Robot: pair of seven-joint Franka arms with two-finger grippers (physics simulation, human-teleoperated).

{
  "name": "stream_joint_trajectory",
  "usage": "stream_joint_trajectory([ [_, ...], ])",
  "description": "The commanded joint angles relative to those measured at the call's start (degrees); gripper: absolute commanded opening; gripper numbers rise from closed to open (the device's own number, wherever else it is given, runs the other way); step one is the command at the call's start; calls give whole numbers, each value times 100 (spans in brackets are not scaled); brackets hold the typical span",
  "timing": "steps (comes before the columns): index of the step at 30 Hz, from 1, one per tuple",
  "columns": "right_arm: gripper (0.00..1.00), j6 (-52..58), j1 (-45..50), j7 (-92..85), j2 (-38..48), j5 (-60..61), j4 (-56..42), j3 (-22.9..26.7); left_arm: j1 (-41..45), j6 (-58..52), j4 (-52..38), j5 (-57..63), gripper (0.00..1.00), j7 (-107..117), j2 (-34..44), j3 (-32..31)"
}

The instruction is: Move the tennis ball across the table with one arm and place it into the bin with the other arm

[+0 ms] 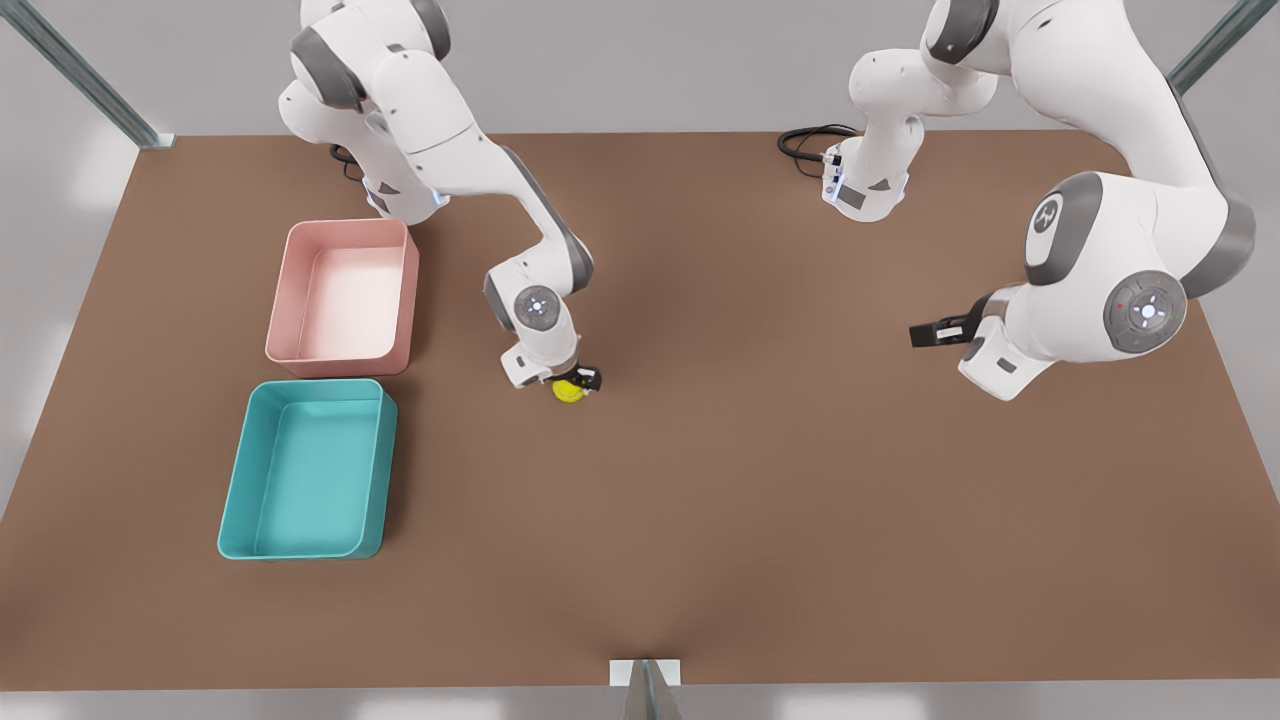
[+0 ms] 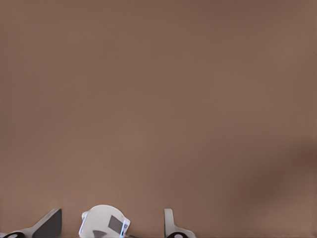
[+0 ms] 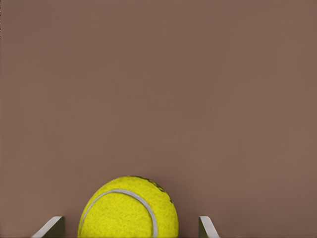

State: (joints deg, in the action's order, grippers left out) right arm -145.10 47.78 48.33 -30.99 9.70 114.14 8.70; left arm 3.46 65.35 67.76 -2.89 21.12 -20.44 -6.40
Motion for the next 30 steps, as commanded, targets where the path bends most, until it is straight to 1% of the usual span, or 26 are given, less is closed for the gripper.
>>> stream_joint_trajectory([
  [1, 100, -123, 48, 229, -30, 6, -6, 0, -3, -31, 0, -10, 100, 77, 5, -2],
  [7, 100, -229, 48, 194, -294, 6, -155, 0, 5, -110, 0, -19, 100, 68, -21, -2],
  [18, 100, -229, 48, 141, -469, 6, -146, 0, 14, -127, 26, -19, 100, 59, -30, -2],
  [24, 99, -220, 39, 150, -425, 6, -155, 0, 14, -119, 53, -19, 100, 59, -30, -2],
  [25, 94, -220, 39, 141, -425, 6, -155, 0, 14, -119, 53, -19, 100, 59, -30, -2],
  [26, 83, -220, 39, 141, -425, 6, -155, 0, 14, -119, 53, -19, 100, 59, -30, -2],
  [28, 71, -220, 30, 141, -425, 6, -155, 0, 14, -127, 53, -19, 100, 59, -30, -2],
  [29, 67, -220, 21, 80, -417, 6, -155, 0, 14, -119, 53, -19, 100, 59, -30, -2],
  [30, 66, -220, 12, 88, -408, 6, -164, 0, 14, -119, 44, -19, 100, 59, -30, -2],
])
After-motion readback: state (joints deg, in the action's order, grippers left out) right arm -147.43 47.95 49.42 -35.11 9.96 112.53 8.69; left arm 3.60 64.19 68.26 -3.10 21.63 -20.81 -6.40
